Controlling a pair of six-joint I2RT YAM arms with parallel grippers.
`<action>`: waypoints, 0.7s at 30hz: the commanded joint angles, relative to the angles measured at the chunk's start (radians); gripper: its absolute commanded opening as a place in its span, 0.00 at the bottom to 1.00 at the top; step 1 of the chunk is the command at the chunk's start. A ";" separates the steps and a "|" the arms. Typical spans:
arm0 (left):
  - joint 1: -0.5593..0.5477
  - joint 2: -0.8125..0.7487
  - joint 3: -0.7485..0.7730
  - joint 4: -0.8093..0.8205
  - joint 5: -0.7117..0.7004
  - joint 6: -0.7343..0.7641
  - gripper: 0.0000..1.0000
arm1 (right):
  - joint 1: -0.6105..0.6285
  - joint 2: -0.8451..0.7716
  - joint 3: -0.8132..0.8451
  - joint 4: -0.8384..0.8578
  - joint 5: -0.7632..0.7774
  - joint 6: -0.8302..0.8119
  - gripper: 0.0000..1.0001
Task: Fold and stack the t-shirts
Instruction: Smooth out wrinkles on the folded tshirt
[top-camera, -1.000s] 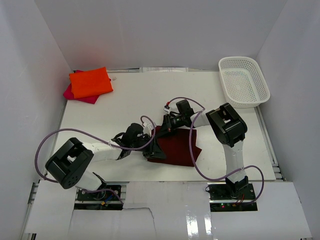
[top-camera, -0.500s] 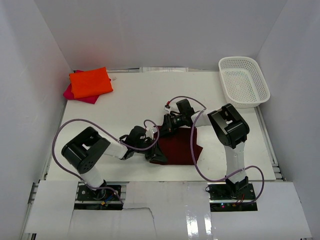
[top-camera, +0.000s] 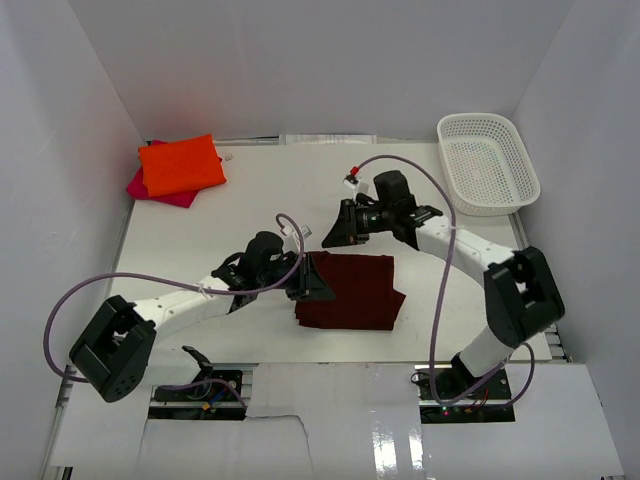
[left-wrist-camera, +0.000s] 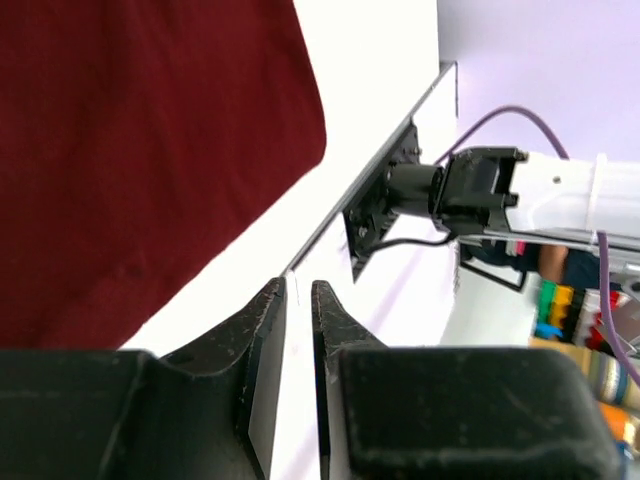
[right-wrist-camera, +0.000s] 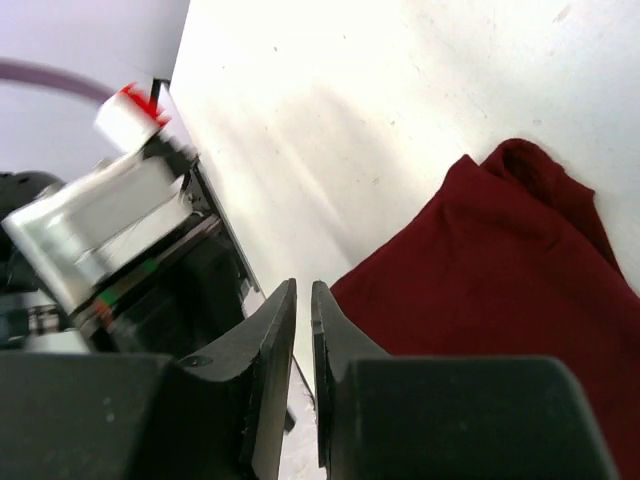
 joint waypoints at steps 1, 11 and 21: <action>0.002 -0.025 0.049 -0.146 -0.080 0.068 0.27 | 0.003 -0.149 -0.072 -0.123 0.136 -0.034 0.18; 0.104 0.148 0.195 -0.117 -0.019 0.159 0.27 | 0.004 -0.474 -0.465 -0.095 0.103 0.076 0.17; 0.148 0.377 0.307 0.034 0.081 0.153 0.26 | 0.006 -0.430 -0.630 0.168 -0.040 0.194 0.17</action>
